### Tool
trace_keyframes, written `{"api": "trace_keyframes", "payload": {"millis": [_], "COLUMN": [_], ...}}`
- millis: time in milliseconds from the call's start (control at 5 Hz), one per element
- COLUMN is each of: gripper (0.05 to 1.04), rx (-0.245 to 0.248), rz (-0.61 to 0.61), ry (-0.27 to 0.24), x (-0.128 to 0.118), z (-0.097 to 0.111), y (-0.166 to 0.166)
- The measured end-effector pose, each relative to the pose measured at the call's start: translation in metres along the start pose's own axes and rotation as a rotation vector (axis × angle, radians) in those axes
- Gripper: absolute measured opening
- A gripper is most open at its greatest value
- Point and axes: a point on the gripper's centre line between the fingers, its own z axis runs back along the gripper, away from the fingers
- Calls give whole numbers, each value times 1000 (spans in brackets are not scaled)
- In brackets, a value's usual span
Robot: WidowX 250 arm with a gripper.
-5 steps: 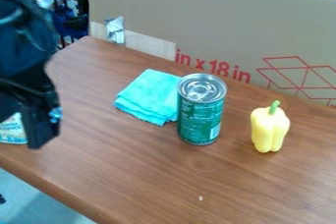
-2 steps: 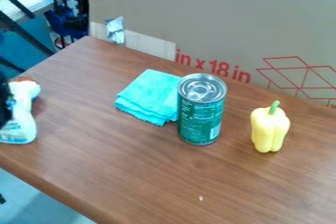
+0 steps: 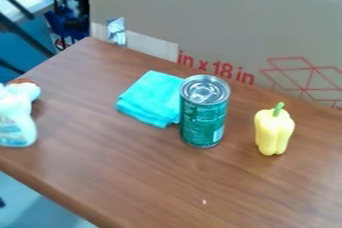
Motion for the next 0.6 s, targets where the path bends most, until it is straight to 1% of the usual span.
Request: {"api": "trace_keyframes", "payload": {"millis": [200,400,600], "gripper": [1002,1002,1003], "rx": [-16,-50,-70], "rz": [-6,-6,4], "ry": [15,16,7], "x": [14,27,36], "z": [-4,-11,-13], "y": [15,22,26]}}
